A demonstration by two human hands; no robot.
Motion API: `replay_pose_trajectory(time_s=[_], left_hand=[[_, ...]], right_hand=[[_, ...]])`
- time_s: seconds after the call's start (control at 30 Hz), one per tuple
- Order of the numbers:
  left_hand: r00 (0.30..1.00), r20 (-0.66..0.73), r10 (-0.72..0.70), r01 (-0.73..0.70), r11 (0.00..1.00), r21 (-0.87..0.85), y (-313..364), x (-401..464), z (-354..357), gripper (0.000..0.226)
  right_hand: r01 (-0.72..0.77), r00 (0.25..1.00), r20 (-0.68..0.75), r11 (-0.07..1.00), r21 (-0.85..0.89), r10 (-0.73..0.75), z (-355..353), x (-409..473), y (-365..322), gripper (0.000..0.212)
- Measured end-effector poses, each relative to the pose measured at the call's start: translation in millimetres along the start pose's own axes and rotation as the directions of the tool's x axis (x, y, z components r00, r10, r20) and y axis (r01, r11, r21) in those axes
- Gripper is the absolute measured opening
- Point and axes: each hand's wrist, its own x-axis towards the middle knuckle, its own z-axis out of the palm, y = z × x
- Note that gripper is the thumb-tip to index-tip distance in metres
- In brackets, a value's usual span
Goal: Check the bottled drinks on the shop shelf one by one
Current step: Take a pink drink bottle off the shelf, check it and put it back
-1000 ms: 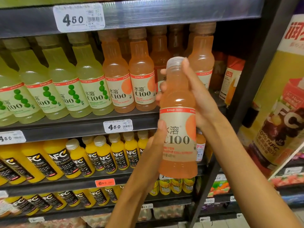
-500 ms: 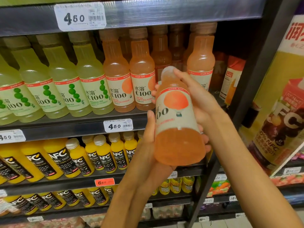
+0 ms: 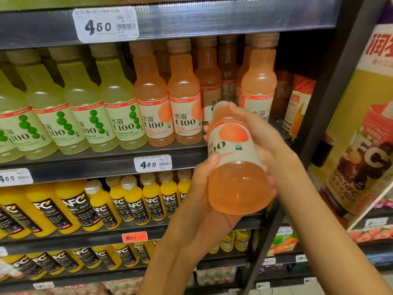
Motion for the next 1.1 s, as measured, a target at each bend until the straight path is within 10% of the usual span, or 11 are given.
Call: replay_pose_trajectory(time_s=[0.17,0.37,0.67,1.1], left_hand=[[0.998,-0.047,-0.034,0.043,0.977,0.21,-4,-10,-16,0.073],[0.993,-0.066,0.095,-0.012,0.651,0.759,1,-14,-26,0.056],[0.959,-0.001,0.282,-0.204,0.697,0.687,-12,-9,-40,0.074],[0.916,0.124,0.383,-0.313,0.487,0.815,4,0,-70,0.059]], right_hand=[[0.176,0.984,-0.004,0.983,-0.052,-0.176,-4,2,-6,0.024],[0.411,0.911,0.098,0.888,-0.205,-0.4,2,-6,-11,0.026],[0.464,0.866,0.377,0.812,-0.355,-0.33,0,-20,2,0.048],[0.607,0.74,0.562,0.726,-0.322,-0.37,-7,-46,11,0.067]])
